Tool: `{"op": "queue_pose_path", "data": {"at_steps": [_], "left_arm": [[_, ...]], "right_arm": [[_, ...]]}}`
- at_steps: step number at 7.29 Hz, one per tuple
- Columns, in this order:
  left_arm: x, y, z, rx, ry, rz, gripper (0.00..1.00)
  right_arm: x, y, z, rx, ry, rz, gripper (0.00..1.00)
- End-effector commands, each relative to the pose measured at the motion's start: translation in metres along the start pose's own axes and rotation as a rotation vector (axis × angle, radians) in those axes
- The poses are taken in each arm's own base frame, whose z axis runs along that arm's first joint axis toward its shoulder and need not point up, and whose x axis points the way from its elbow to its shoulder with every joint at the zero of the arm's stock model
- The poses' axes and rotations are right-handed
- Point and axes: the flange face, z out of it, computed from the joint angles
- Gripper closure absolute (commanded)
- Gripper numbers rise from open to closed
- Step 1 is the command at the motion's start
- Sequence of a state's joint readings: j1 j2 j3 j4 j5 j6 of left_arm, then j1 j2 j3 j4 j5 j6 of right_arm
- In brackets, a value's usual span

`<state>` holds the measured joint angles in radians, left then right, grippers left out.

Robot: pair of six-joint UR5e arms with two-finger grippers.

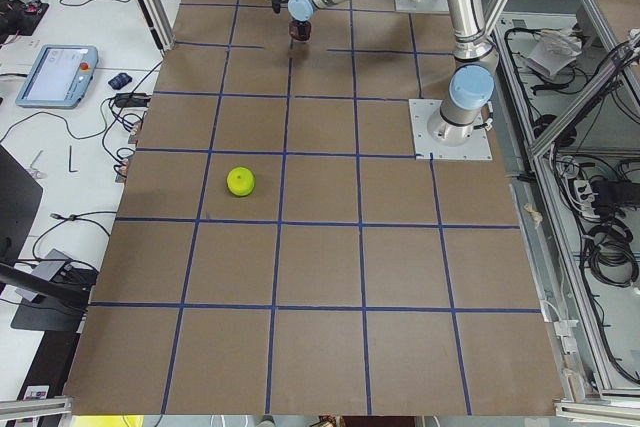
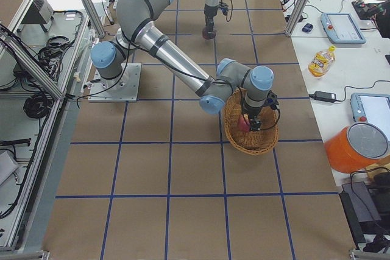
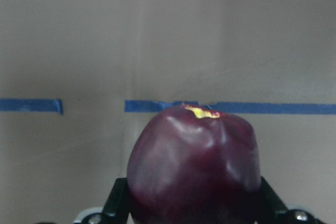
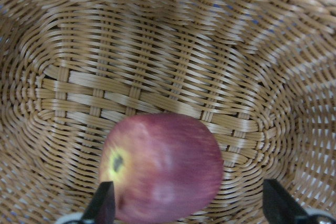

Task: Put all apples into basket
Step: 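Release red apple into basket while left sets purple apple down and withdraws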

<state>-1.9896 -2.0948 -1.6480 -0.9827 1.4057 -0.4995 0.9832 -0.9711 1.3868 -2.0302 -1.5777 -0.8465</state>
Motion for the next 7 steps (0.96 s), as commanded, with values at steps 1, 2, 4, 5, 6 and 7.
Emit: {"op": "queue_pose_path", "data": {"at_steps": [1, 2, 4, 5, 6, 7], "left_arm": [[-0.009, -0.012, -0.031, 0.041, 0.008, -0.01, 0.0], [-0.032, -0.025, -0.062, 0.034, 0.003, -0.041, 0.0], [-0.148, -0.069, -0.119, 0.014, -0.024, 0.109, 0.0], [-0.228, -0.094, -0.141, 0.038, -0.03, 0.166, 0.0], [-0.308, -0.117, -0.16, 0.065, -0.031, 0.262, 0.0], [-0.387, -0.132, -0.169, 0.076, -0.047, 0.321, 0.0]], "right_arm": [[-0.062, -0.032, -0.018, -0.024, -0.028, -0.087, 0.0], [-0.107, -0.041, -0.057, -0.027, -0.031, -0.097, 0.0], [-0.248, -0.078, -0.091, -0.078, -0.05, 0.038, 0.0], [-0.331, -0.09, -0.099, -0.088, -0.042, 0.065, 0.0], [-0.391, -0.092, -0.106, -0.086, -0.024, 0.101, 0.0], [-0.444, -0.09, -0.103, -0.097, -0.027, 0.197, 0.0]]}}
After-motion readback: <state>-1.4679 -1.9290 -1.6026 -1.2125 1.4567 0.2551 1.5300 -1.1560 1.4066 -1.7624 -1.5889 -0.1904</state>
